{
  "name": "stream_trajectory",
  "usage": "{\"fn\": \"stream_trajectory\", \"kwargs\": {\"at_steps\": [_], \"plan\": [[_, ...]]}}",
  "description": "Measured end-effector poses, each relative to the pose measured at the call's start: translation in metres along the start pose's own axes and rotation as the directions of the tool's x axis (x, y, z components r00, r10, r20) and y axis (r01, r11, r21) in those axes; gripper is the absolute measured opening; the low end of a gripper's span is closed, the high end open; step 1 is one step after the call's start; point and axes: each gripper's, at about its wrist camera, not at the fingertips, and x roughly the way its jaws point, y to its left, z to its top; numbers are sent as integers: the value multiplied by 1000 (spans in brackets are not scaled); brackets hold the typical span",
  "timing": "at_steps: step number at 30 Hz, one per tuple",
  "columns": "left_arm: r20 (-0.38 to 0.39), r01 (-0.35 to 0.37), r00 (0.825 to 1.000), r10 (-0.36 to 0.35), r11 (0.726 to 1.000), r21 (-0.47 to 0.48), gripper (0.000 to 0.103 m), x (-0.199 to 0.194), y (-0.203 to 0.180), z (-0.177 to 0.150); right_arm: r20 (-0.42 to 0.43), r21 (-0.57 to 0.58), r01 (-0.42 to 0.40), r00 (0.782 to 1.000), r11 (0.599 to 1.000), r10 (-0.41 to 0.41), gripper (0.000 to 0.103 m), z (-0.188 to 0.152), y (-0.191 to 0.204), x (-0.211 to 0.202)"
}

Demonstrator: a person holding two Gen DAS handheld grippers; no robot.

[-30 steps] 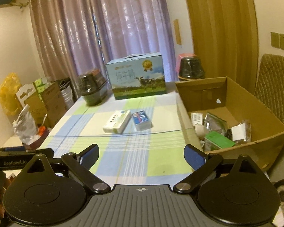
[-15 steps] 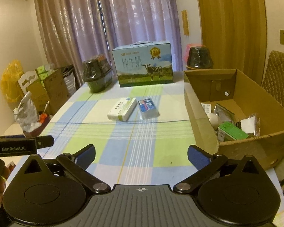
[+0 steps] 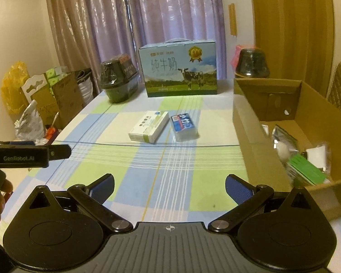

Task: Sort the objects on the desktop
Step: 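Withdraw both open tools from the box toward the two remaining boxes, then lower the right tool onto the blue-and-white floss box and close on it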

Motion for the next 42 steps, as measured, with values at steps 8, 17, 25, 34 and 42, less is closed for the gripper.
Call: {"fn": "stream_trajectory", "kwargs": {"at_steps": [8, 17, 25, 34, 42], "plan": [[-7, 20, 1000, -20, 1000, 10, 102, 51, -1, 13, -30, 0, 9, 1000, 1000, -9, 101, 9, -12, 50], [-36, -2, 999, 3, 999, 35, 102, 110, 0, 12, -81, -12, 27, 996, 1000, -28, 101, 11, -29, 106], [-45, 26, 999, -24, 999, 38, 102, 147, -6, 26, -79, -15, 52, 995, 999, -53, 101, 23, -39, 147], [-55, 31, 998, -26, 995, 91, 102, 189, -5, 40, -72, -48, 51, 996, 998, -55, 79, 36, -45, 189], [-48, 48, 998, -44, 996, 79, 102, 206, 5, 42, -37, -100, 48, 998, 994, -52, 64, 49, -43, 220]]}}
